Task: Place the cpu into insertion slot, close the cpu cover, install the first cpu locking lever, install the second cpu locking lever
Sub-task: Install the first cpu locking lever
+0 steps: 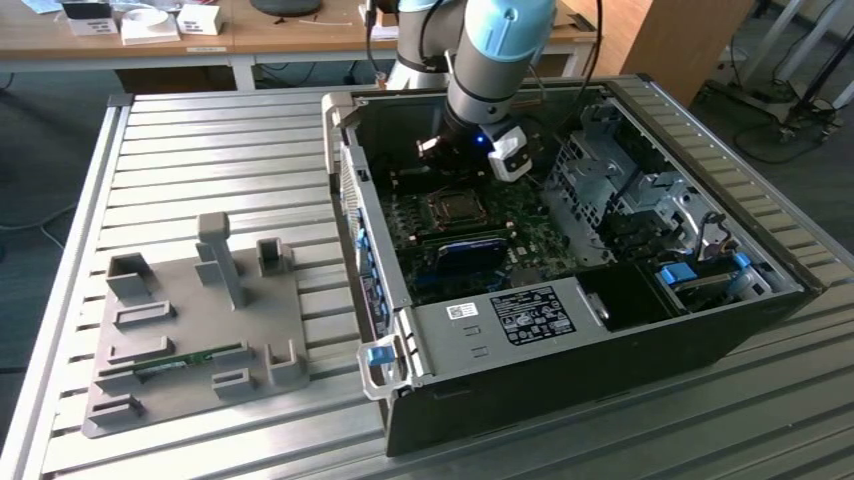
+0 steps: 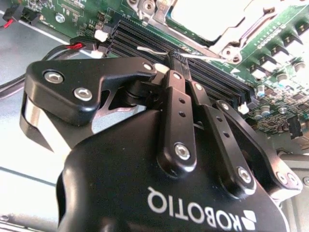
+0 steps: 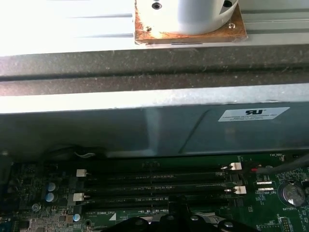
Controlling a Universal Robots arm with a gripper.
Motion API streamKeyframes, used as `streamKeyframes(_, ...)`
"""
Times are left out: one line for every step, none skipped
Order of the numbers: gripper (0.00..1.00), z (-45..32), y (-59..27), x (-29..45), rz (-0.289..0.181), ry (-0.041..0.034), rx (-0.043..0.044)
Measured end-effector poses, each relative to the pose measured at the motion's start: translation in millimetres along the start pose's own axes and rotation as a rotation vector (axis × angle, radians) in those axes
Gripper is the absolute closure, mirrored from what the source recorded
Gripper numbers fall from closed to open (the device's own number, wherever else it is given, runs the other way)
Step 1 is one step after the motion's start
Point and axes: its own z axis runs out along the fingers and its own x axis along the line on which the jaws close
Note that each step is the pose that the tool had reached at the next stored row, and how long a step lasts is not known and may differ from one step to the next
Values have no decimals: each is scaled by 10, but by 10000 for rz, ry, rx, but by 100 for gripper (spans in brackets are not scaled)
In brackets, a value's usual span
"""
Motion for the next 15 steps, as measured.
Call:
streamKeyframes(89, 0, 0, 0, 1, 0, 0)
streamKeyframes(89, 0, 0, 0, 5, -1, 1)
streamKeyframes(89, 2, 0, 0, 8, -3, 2)
streamKeyframes(89, 7, -1, 0, 10, -6, 4)
streamKeyframes(89, 11, -3, 1, 13, -8, 15)
streamKeyframes(89, 13, -4, 1, 17, -9, 33)
streamKeyframes(89, 15, -4, 1, 17, -12, 52)
streamKeyframes(89, 16, -3, 2, 17, -13, 59)
streamKeyframes(89, 17, 0, 2, 19, -15, 61)
streamKeyframes(89, 19, 5, 3, 24, -16, 64)
streamKeyframes(89, 20, 8, 3, 35, -19, 68)
streamKeyframes(89, 21, 11, 3, 47, -24, 74)
streamKeyframes(89, 22, 14, 3, 59, -30, 81)
streamKeyframes(89, 22, 15, 3, 70, -33, 85)
streamKeyframes(89, 22, 16, 3, 80, -36, 87)
